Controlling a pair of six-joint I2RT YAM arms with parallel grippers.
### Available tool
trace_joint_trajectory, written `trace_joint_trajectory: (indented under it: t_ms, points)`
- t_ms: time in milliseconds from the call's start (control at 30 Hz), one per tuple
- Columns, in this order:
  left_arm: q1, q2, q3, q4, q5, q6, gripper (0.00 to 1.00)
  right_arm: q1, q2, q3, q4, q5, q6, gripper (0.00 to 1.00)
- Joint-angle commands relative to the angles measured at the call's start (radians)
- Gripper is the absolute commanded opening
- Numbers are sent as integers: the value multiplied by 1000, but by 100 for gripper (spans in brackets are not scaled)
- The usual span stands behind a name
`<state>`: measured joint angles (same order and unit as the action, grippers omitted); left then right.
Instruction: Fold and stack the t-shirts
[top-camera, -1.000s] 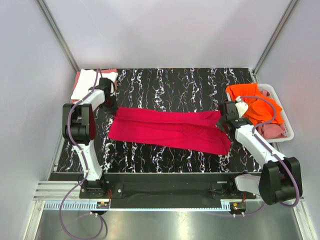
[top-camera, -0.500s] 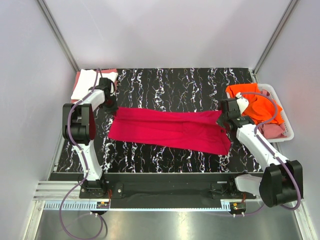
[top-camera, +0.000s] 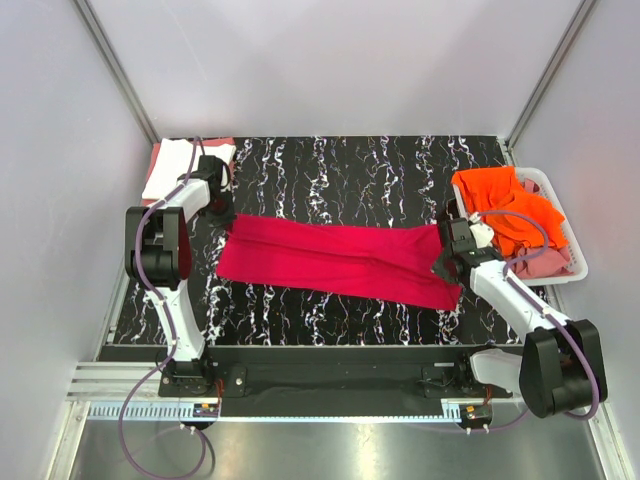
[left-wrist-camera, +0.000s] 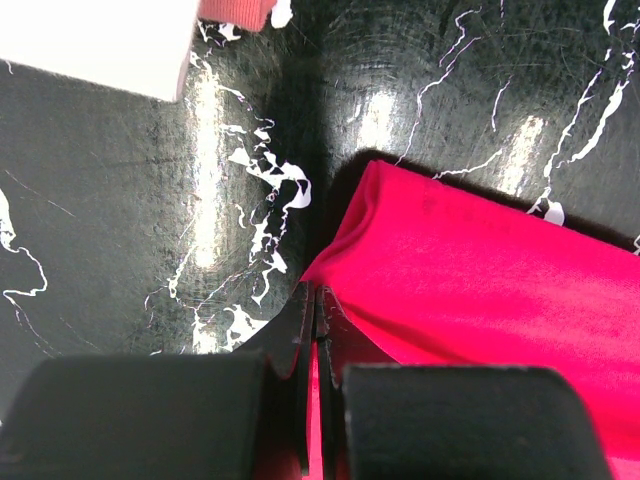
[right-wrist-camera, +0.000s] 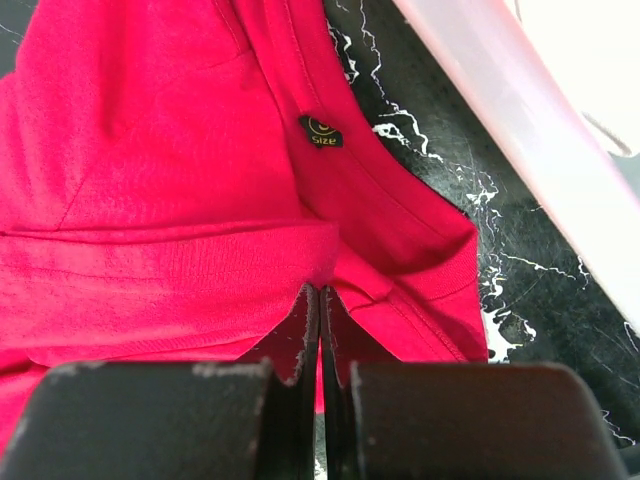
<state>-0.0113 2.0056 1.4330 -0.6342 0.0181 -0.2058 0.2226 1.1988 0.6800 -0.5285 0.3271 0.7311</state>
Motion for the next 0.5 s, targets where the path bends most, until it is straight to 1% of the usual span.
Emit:
trace_joint_trajectory:
  t_ms: [0,67,100,133,200,233,333,367,467]
  points:
    - [4,-1,1,28,-47,25,1,1,-25,6,-19,20,19,0]
    - [4,-5,4,25,-46,23,4,1,-38,-5,-24,-11,27,2]
    - [4,-10,4,25,-43,22,8,1,-42,-19,-22,-17,33,4]
    - [4,-17,6,22,-38,22,20,1,-51,-26,-22,-25,36,8]
    - [1,-37,7,4,-23,20,27,1,-61,-27,-33,-30,31,16]
    - [-3,-53,6,-2,-23,19,33,1,-65,-22,-47,-37,34,23]
    - [-22,-132,15,-25,-111,19,41,1,-80,39,-105,-46,44,27]
    - [-30,-168,23,-35,-124,19,42,1,-84,71,-111,-49,42,29]
    - [-82,-199,41,-47,-72,25,44,3,-76,134,-90,-79,21,32]
